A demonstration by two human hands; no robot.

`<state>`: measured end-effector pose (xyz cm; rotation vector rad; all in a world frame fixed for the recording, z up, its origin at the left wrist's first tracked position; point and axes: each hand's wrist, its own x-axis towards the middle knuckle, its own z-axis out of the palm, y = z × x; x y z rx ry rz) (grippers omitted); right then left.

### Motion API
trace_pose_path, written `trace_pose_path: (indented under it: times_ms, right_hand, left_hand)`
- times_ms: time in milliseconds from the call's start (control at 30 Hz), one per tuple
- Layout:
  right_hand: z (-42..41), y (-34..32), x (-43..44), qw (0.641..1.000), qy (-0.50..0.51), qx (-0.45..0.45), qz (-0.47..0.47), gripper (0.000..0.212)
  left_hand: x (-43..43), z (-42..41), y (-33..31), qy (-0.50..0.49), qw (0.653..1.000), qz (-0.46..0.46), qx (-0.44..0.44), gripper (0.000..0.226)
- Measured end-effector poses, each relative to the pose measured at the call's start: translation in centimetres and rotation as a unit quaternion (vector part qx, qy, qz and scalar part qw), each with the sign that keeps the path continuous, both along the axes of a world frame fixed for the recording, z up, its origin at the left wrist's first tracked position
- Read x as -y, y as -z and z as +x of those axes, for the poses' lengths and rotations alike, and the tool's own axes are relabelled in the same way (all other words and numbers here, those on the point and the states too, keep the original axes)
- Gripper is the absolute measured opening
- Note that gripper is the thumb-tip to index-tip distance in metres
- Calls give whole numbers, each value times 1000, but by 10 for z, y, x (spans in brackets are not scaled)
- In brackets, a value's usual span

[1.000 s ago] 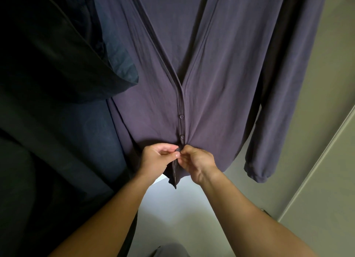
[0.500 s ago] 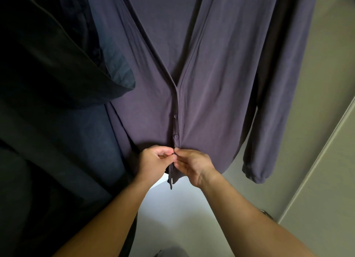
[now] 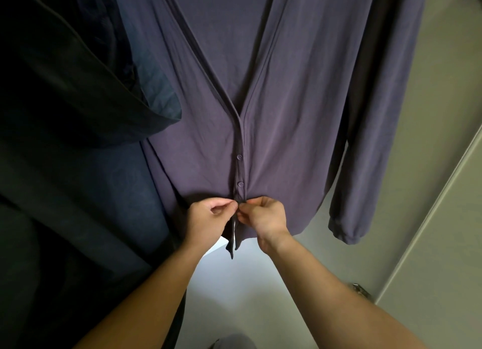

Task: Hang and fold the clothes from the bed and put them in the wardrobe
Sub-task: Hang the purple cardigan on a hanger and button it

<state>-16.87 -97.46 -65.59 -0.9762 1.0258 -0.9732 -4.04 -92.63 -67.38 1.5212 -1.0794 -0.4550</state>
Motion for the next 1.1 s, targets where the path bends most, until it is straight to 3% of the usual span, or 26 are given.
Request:
trace_pose_path:
  times_ms: [200, 567, 700, 833, 933, 1100]
  right_hand:
    - [2, 3, 0, 997, 11, -60, -53, 20]
    - [5, 6, -2, 975, 30, -180, -123, 12]
    - [4, 3, -1, 980, 11, -169, -102, 12]
    - [4, -2, -2, 996, -30, -83, -2, 27]
    - [5, -3, -3, 998, -21, -20, 62, 19]
    - [6, -3, -3, 996, -17, -5, 83, 20]
  left_hand:
    - [2, -1, 0, -27, 999, 8, 24, 8]
    - [4, -9, -1, -35, 984, 46, 170, 10]
    - [8, -11, 0, -47, 979, 48, 193, 11]
    - [6, -12, 0, -67, 974, 1, 219, 9]
    - [3, -14, 0, -60, 970, -25, 234, 9]
    - [1, -14, 0, -62, 961, -52, 265, 10]
